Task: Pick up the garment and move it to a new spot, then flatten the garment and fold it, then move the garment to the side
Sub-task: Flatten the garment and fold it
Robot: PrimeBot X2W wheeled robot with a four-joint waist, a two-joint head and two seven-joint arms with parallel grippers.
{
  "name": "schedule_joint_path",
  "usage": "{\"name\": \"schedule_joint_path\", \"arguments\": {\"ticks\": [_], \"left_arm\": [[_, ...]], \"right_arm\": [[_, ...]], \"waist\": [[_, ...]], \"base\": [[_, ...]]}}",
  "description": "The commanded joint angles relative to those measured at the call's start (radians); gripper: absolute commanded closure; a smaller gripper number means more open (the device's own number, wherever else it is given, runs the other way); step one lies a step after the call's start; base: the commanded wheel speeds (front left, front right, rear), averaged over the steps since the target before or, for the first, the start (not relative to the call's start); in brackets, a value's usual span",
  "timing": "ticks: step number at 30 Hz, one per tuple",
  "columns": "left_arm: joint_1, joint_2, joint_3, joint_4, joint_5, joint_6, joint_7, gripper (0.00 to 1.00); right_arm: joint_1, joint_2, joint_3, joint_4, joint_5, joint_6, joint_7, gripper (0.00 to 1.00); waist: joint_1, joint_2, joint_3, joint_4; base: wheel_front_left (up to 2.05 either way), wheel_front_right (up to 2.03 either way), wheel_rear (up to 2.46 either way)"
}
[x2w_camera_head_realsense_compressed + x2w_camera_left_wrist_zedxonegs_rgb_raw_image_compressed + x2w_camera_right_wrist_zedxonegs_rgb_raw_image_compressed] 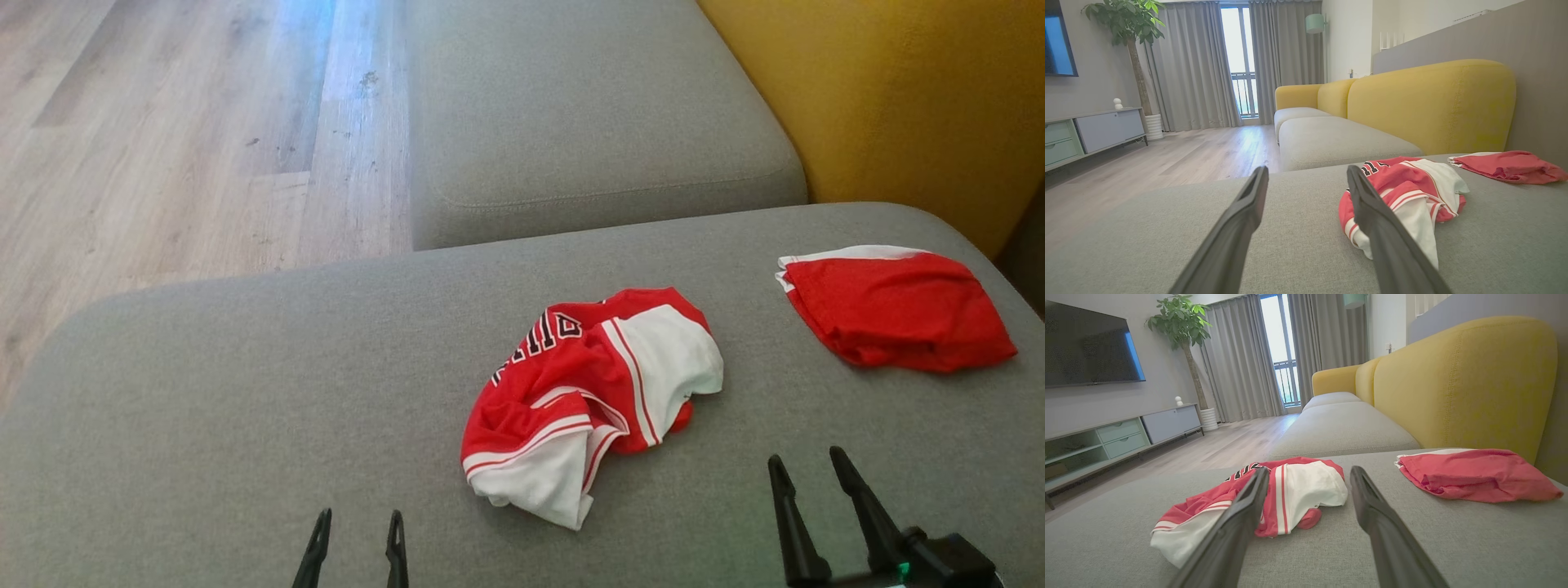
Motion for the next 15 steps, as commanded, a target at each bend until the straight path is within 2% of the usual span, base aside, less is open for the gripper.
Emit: {"name": "schedule_joint_path", "arguments": {"ticks": [1, 15], "left_arm": [[-0.038, -0.017, 0.044, -0.041, 0.012, -0.003, -0.009, 0.0], [-0.025, -0.038, 0.084, -0.041, 0.041, -0.026, -0.009, 0.0]], "right_arm": [[-0.033, -0.003, 0.015, -0.037, -0.01, 0.007, -0.006, 0.0], [-0.029, 0.005, 0.01, -0.036, -0.012, 0.007, -0.006, 0.0]], "waist": [[0.0001, -0.0001, 0.0, 0.0], [0.0001, -0.0001, 0.005, -0.008]], "base": [[0.0, 0.0, 0.0], [0.0, 0.0, 0.0]]}}
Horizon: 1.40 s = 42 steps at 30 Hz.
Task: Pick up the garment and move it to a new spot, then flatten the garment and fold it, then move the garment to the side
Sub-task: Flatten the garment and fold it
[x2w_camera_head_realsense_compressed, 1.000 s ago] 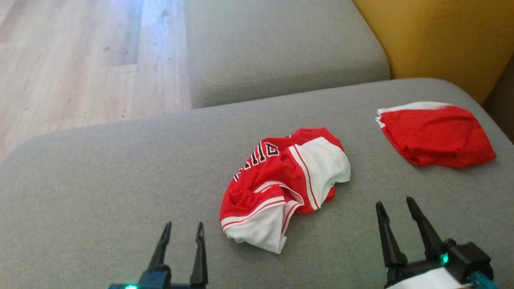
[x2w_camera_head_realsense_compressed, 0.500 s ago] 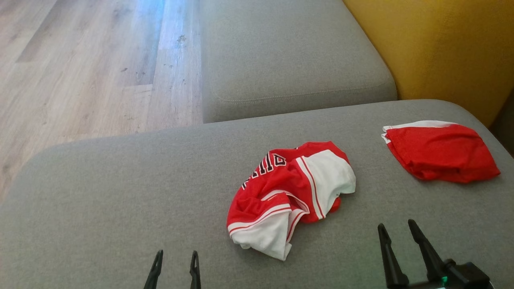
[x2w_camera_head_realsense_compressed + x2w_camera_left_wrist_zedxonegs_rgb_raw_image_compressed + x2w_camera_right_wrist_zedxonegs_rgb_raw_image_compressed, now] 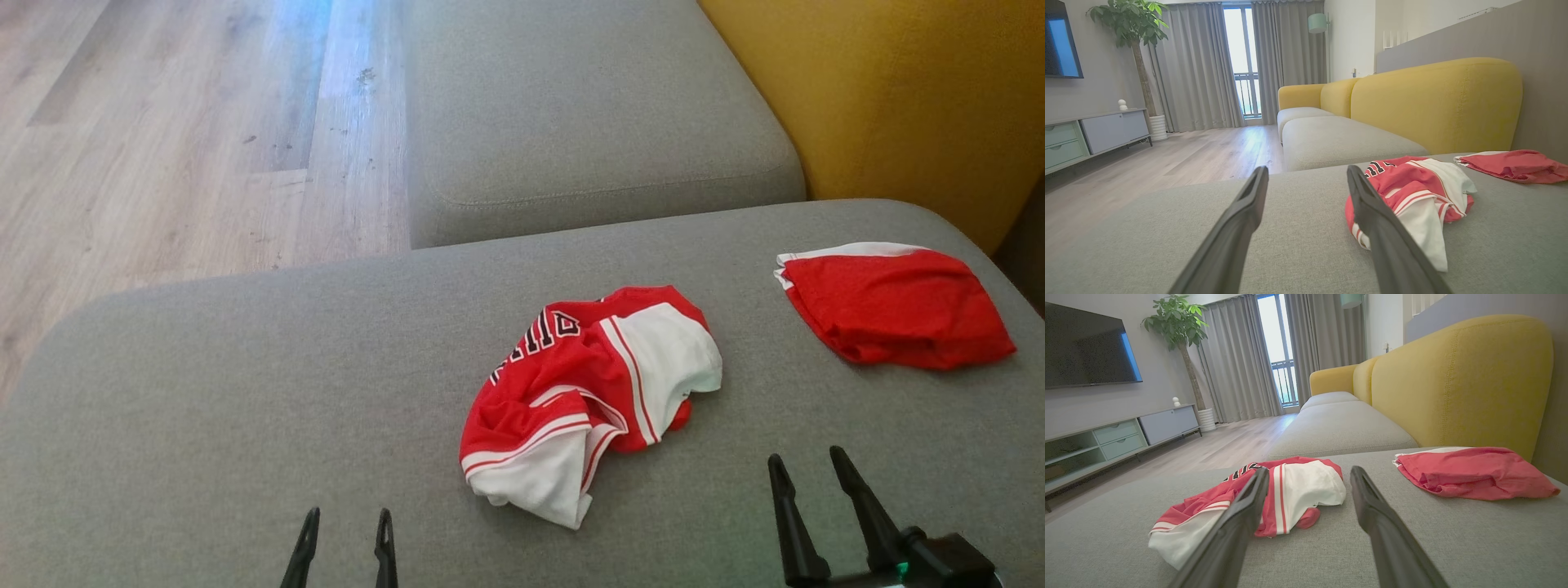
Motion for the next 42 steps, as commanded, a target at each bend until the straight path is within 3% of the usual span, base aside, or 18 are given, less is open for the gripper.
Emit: {"name": "schedule_joint_path", "arguments": {"ticks": [1, 17, 24, 32, 42], "left_arm": [[-0.039, -0.017, 0.036, -0.035, 0.011, 0.0, -0.009, 0.0], [-0.057, -0.025, 0.016, -0.032, 0.022, 0.005, -0.009, 0.0], [-0.199, -0.025, -0.09, 0.023, 0.081, -0.035, -0.009, 0.0], [-0.432, -0.026, -0.224, 0.159, 0.084, -0.115, -0.01, 0.0], [-0.799, -0.026, -0.473, 0.533, 0.186, -0.207, 0.02, 0.0]], "right_arm": [[-0.035, -0.008, 0.02, -0.035, -0.004, 0.007, -0.006, 0.0], [-0.05, -0.01, 0.021, -0.04, 0.007, 0.007, -0.006, 0.0], [-0.086, -0.003, 0.018, -0.048, 0.025, 0.007, -0.006, 0.0], [-0.141, -0.008, 0.016, -0.073, 0.046, 0.007, -0.006, 0.0], [-0.221, -0.022, 0.011, -0.096, 0.046, 0.007, -0.006, 0.0]], "waist": [[0.0, 0.0, 0.001, 0.0], [0.0, 0.0, 0.033, 0.002], [0.0, 0.0, 0.115, -0.029], [0.0, 0.0, 0.233, -0.113], [0.0, 0.0, 0.377, -0.22]], "base": [[0.0, 0.0, 0.0], [0.0, 0.0, 0.0], [0.0, 0.0, 0.0], [0.0, 0.0, 0.0], [0.0, 0.0, 0.0]]}}
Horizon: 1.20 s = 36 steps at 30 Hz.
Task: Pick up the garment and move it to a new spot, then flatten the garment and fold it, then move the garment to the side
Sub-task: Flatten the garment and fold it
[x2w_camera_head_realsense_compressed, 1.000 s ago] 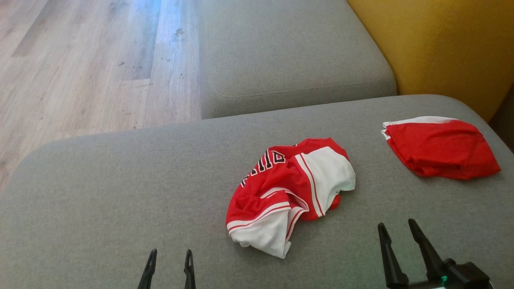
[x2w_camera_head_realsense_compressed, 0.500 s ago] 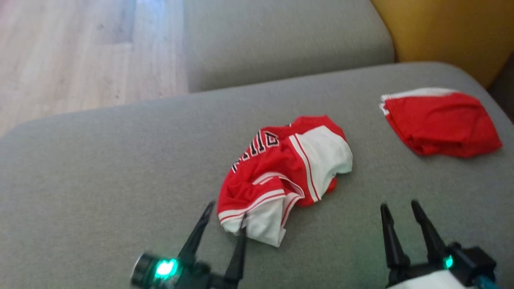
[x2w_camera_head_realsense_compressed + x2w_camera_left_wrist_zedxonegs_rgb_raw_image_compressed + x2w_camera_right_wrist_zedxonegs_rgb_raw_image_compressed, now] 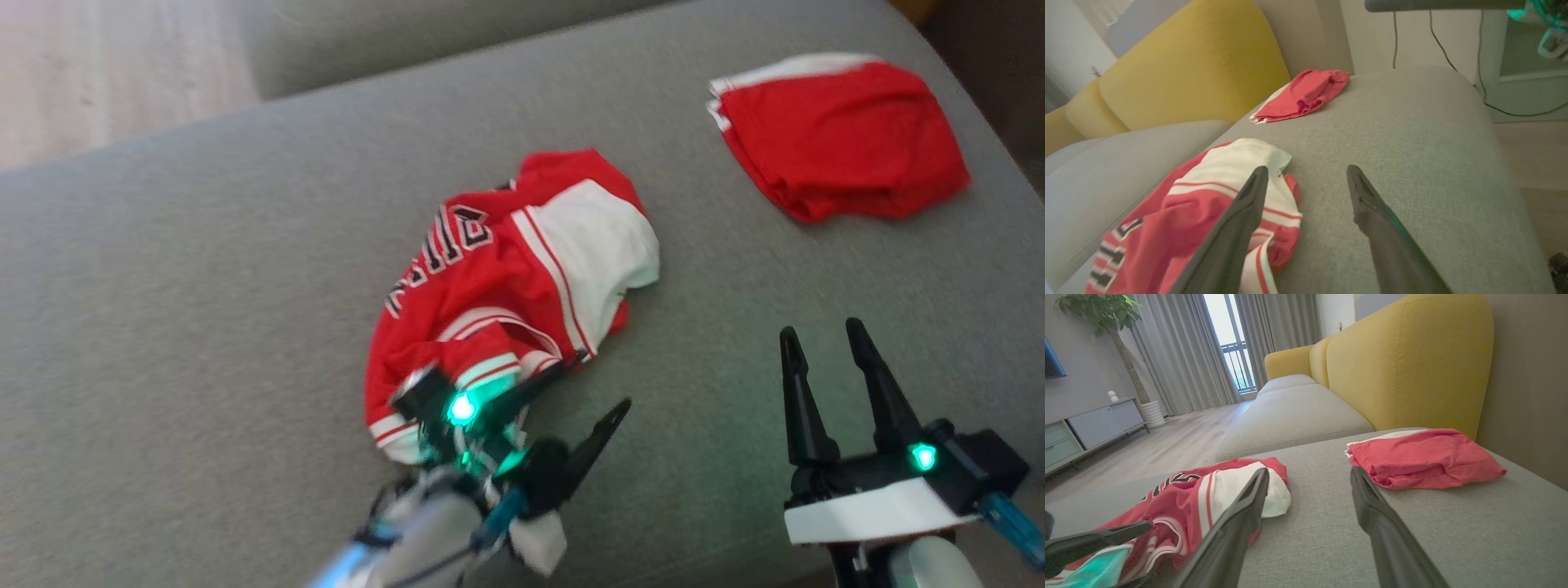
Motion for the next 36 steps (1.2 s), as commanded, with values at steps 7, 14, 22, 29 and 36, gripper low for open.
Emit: {"name": "schedule_joint_path", "arguments": {"ticks": [7, 14, 22, 29, 36], "left_arm": [[-0.2, -0.006, -0.06, 0.166, -0.049, 0.027, 0.089, 0.0], [-0.229, -0.006, -0.1, 0.282, -0.102, 0.114, 0.153, 0.0], [-0.255, -0.006, -0.146, 0.316, -0.158, 0.153, 0.153, 0.51], [-0.307, -0.006, -0.18, 0.33, -0.25, 0.152, 0.116, 1.0], [-0.439, -0.006, -0.22, 0.274, -0.275, 0.153, 0.051, 1.0]], "right_arm": [[-0.059, -0.016, 0.027, -0.032, 0.003, 0.007, -0.006, 0.0], [-0.057, -0.014, 0.022, -0.029, -0.003, 0.007, -0.006, 0.0], [-0.071, -0.023, 0.04, -0.029, -0.008, 0.007, -0.006, 0.0], [-0.086, -0.049, 0.048, -0.025, -0.007, 0.007, -0.006, 0.0], [-0.073, -0.04, 0.052, -0.015, -0.01, 0.007, -0.006, 0.0]], "waist": [[-0.0003, 0.0, 0.087, -0.091], [-0.0003, 0.0, 0.083, -0.096], [-0.0003, 0.0, 0.087, -0.092], [-0.0003, 0.0, 0.084, -0.104], [-0.0003, 0.0, 0.028, -0.118]], "base": [[0.0, 0.0, 0.0], [0.0, 0.0, 0.0], [0.0, 0.0, 0.0], [0.0, 0.0, 0.0], [0.0, 0.0, 0.0]]}}
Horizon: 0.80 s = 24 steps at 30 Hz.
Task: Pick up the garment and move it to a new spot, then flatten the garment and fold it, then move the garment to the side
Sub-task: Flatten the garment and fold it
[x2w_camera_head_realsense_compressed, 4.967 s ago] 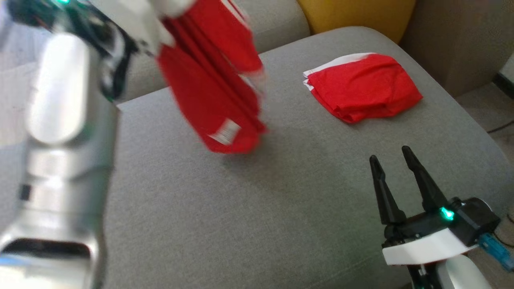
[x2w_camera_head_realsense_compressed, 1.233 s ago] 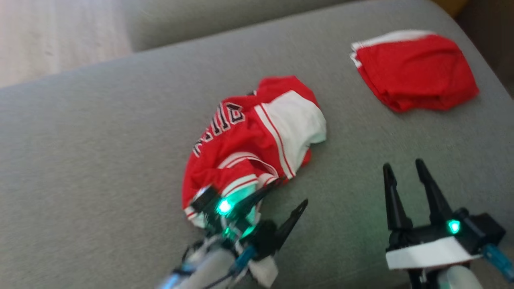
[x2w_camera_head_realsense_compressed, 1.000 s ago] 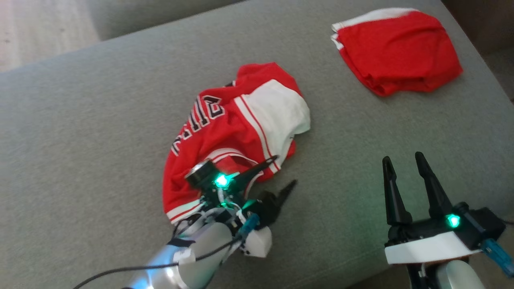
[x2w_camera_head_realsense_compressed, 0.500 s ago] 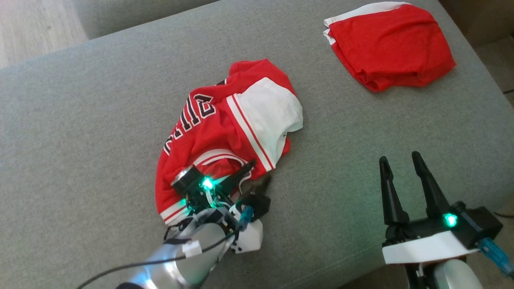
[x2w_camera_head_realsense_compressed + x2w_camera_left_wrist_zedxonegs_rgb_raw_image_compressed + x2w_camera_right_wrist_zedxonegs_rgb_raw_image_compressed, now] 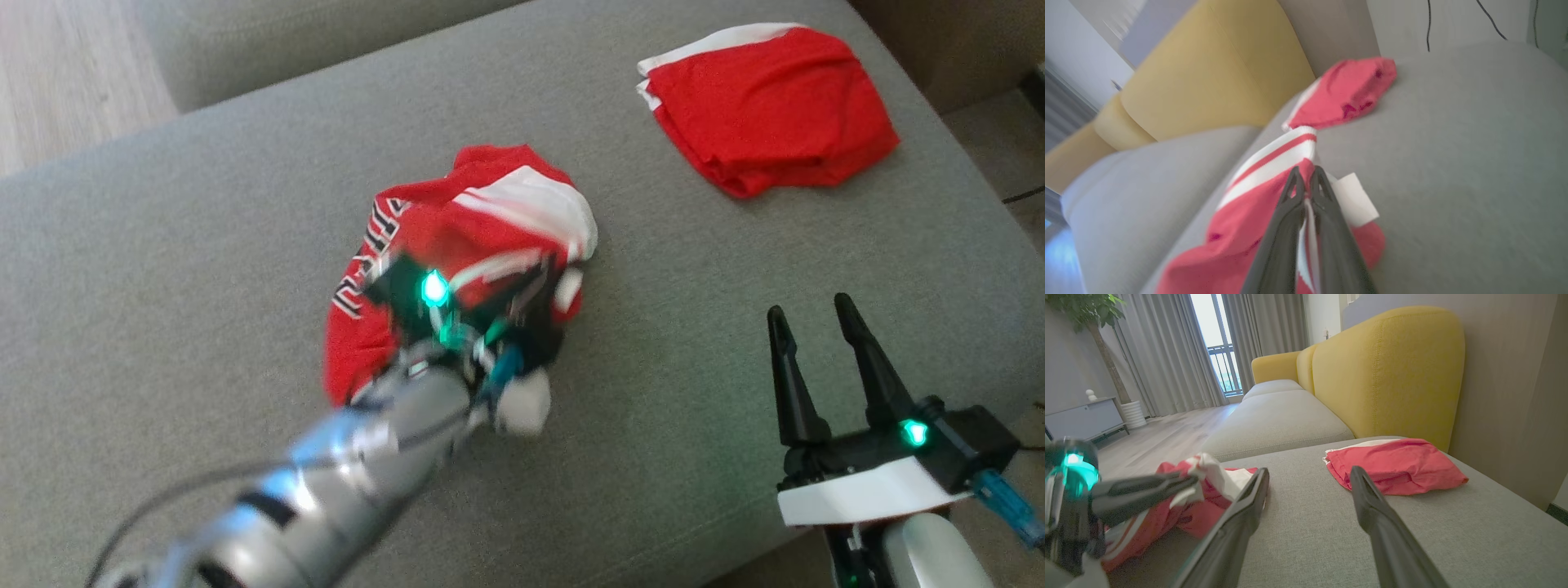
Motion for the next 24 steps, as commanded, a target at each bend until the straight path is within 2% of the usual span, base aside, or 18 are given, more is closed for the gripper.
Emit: {"name": "schedule_joint_path", "arguments": {"ticks": [1, 4, 10, 15, 19, 24], "left_arm": [[-0.102, 0.003, 0.026, -0.034, 0.002, 0.007, -0.015, 1.0], [-0.222, 0.008, 0.034, -0.031, 0.018, -0.011, -0.021, 1.0], [-0.502, 0.058, 0.087, -0.006, 0.026, -0.073, -0.028, 1.0], [-0.672, 0.067, 0.156, 0.006, -0.005, -0.086, -0.045, 1.0], [-0.648, 0.072, 0.201, 0.022, -0.073, -0.106, -0.045, 1.0], [-0.451, 0.078, 0.229, 0.028, -0.186, -0.158, -0.013, 1.0]], "right_arm": [[-0.01, -0.008, 0.022, -0.025, -0.007, 0.007, -0.006, 0.0], [-0.01, 0.0, 0.035, -0.02, -0.007, 0.007, -0.006, 0.0], [-0.002, 0.017, 0.057, -0.004, -0.003, 0.007, -0.006, 0.0], [0.017, 0.024, 0.048, -0.006, -0.004, 0.007, -0.006, 0.0], [0.039, 0.026, 0.021, -0.013, -0.01, 0.007, -0.006, 0.0], [0.052, 0.024, 0.005, -0.023, -0.015, 0.007, -0.006, 0.0]], "waist": [[0.0, 0.0, -0.017, -0.01], [0.0, 0.0, -0.039, -0.029], [0.0, 0.0, -0.083, -0.095], [0.0, 0.0, -0.098, -0.101], [0.0, 0.0, -0.115, -0.078], [0.0, 0.0, -0.123, -0.035]], "base": [[0.0, 0.0, 0.0], [0.0, 0.0, 0.0], [0.0, 0.0, 0.0], [0.0, 0.0, 0.0], [0.0, 0.0, 0.0], [0.0, 0.0, 0.0]]}}
